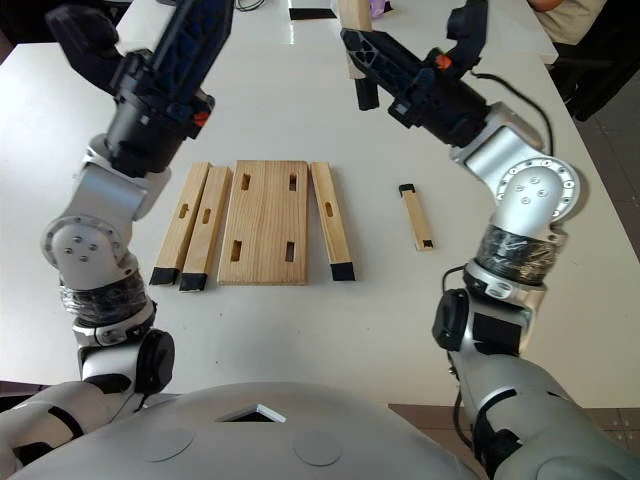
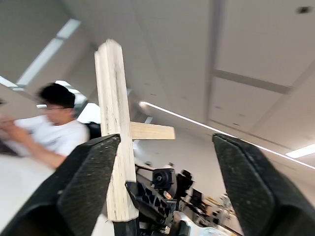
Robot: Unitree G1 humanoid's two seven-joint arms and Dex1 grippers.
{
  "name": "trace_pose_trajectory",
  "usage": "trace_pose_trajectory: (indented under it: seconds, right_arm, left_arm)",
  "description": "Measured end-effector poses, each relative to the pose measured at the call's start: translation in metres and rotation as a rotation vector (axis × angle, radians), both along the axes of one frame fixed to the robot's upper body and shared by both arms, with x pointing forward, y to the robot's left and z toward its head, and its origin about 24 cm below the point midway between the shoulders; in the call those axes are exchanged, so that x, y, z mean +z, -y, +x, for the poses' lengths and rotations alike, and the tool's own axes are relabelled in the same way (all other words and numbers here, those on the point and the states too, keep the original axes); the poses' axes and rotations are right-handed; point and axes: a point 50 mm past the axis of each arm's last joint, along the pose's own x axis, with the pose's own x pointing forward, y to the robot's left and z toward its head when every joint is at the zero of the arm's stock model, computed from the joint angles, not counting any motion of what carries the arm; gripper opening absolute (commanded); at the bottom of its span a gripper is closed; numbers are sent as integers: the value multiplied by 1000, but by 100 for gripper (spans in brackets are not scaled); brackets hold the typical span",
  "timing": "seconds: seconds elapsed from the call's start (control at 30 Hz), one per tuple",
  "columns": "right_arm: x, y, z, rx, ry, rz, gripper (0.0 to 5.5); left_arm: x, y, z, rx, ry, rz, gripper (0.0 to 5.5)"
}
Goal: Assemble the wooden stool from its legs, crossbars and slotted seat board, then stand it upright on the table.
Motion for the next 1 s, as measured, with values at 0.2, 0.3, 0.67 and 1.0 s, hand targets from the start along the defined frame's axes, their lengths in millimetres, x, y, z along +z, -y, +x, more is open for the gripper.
trace_pose_trajectory:
  seconds: [0.2,0.3,0.67,1.0]
  right_arm:
    - [12,6,-15,192,101,-80,203]
    - [9,-5,-19,289,106,-116,203]
    - [3,-27,-27,449,127,-164,203]
    - [-16,-21,-34,449,67,-213,203]
  left_arm:
    - [18,-11,-7,-100,62,100,391]
    - [15,-13,-6,-139,64,166,391]
    - [9,-10,-4,-216,99,262,391]
    - [9,-11,-7,-246,133,286,391]
